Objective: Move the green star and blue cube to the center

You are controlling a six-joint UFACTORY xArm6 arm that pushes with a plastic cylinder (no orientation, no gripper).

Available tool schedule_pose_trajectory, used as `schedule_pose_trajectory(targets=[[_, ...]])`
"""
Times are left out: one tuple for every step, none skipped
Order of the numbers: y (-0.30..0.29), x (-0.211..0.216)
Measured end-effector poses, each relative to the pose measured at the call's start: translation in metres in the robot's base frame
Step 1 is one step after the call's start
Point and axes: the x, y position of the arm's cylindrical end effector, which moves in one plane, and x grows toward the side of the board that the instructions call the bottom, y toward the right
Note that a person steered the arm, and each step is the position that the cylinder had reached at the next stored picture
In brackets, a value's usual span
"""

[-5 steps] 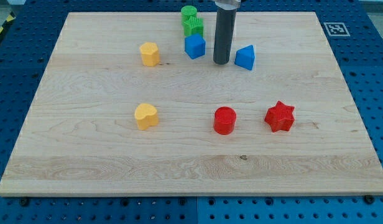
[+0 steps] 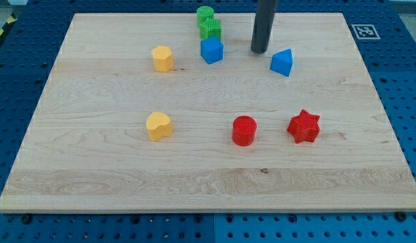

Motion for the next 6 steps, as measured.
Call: schedule_pose_trajectory(targets=[[-0.015,-0.036],[-0.042,-0.074],[-0.047,-0.082],[-0.070,-0.083],[-0.096,-0.083],[-0.099,-0.083]])
